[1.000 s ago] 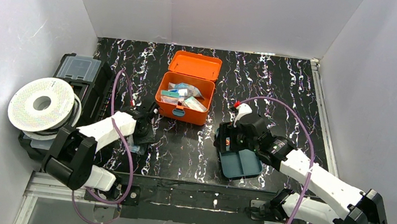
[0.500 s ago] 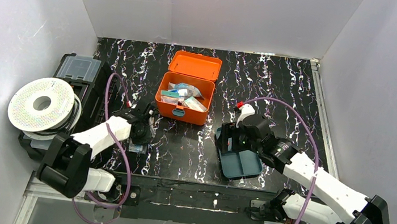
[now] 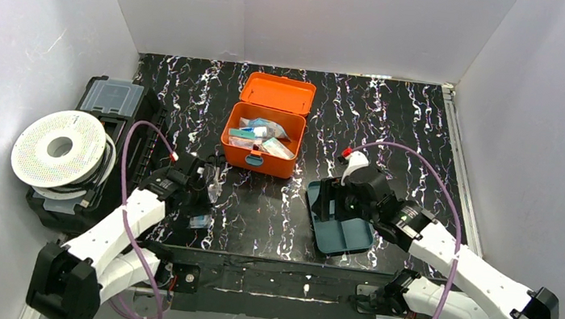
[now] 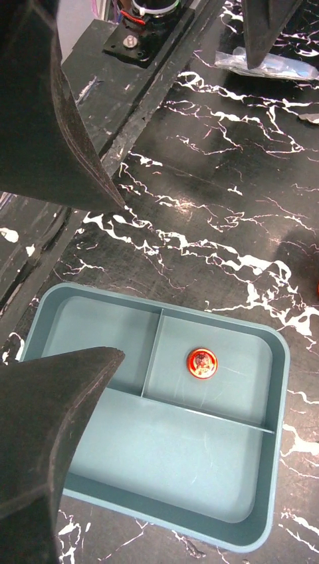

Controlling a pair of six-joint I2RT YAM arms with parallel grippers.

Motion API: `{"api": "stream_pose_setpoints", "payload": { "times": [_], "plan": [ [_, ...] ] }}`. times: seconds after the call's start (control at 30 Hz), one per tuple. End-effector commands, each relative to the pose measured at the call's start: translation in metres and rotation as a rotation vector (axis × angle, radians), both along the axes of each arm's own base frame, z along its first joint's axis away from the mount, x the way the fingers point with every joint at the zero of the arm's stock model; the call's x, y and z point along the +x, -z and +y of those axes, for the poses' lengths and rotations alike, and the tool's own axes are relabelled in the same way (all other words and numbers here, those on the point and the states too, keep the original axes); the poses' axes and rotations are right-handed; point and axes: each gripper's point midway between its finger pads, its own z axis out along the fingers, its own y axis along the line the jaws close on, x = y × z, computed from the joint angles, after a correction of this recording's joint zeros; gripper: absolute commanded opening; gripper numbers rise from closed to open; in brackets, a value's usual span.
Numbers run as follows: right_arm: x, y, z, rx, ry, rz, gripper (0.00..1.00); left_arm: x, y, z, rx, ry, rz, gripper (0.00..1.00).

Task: Organize the medicine kit

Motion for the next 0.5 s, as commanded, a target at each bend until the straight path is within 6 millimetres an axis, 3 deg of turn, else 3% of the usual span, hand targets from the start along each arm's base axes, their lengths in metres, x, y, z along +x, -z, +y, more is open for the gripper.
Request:
{"api": "stream_pose_setpoints", "payload": {
  "times": [0.0,0.3,0.47],
  "plan": [
    [-0.001,-0.022,-0.001,0.038,0.002,-0.033,0.8,-0.021,-0.011,-0.021,-0.127,0.046,0.032,0.0],
    [-0.022,-0.024,0.001,0.123,-0.031,0.016,0.81,-0.032,-0.053,-0.059,-0.304,0.166,-0.035,0.0],
    [-0.031,-0.034,0.014,0.197,-0.07,0.058,0.81,-0.038,-0.076,-0.08,-0.36,0.255,-0.055,0.0]
  ]
}}
